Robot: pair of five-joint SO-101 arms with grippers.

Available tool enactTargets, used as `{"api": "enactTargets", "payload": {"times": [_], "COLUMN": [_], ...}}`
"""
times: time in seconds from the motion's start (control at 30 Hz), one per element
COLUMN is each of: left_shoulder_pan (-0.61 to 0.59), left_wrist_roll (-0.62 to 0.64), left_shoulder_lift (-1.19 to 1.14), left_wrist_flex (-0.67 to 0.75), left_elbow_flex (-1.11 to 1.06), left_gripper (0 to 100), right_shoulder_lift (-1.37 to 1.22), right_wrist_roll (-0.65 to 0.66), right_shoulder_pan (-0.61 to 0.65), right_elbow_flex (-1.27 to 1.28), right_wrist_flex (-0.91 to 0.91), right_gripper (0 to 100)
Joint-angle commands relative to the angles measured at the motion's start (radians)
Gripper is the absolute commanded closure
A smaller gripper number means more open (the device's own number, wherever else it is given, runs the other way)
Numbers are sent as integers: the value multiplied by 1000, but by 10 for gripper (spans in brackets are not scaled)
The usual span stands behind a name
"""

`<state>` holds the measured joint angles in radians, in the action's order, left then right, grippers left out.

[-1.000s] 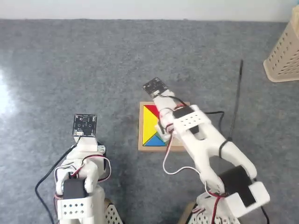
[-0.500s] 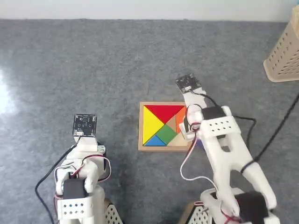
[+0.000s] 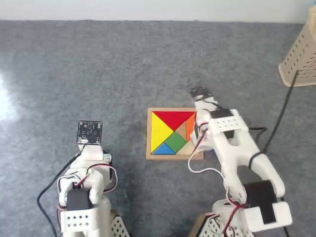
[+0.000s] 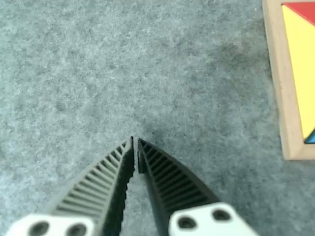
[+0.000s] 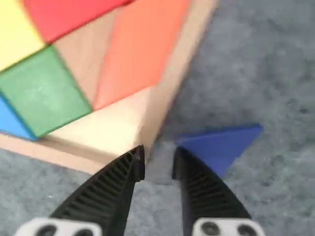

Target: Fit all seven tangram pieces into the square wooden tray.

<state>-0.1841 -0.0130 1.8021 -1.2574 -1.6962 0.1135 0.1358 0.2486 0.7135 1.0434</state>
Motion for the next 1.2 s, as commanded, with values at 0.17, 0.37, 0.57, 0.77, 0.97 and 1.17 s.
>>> {"api": "enactTargets", "payload": {"times": [0.17, 0.37, 0.57, 0.77, 0.97, 1.17], "left_shoulder_pan": [5, 5, 5, 5, 5, 5], "left_wrist_roll": [8, 8, 8, 8, 8, 8], "left_shoulder_lift": [17, 17, 17, 17, 17, 17], "left_wrist_flex": [-5, -5, -5, -5, -5, -5], "left_elbow_flex": [12, 12, 12, 12, 12, 12], "left_gripper": [988, 988, 988, 988, 988, 988], "right_shoulder_lift": [13, 93, 65, -74, -150, -150], "right_wrist_roll": [-15, -35, -104, -107, -106, -109], "right_shoulder_pan": [-82, -107, -170, -185, -206, -194], "right_elbow_flex": [-60, -64, -71, -124, -149, -175], "right_wrist_flex": [-13, 15, 7, 4, 5, 51], "right_gripper": [875, 875, 872, 871, 871, 827]}}
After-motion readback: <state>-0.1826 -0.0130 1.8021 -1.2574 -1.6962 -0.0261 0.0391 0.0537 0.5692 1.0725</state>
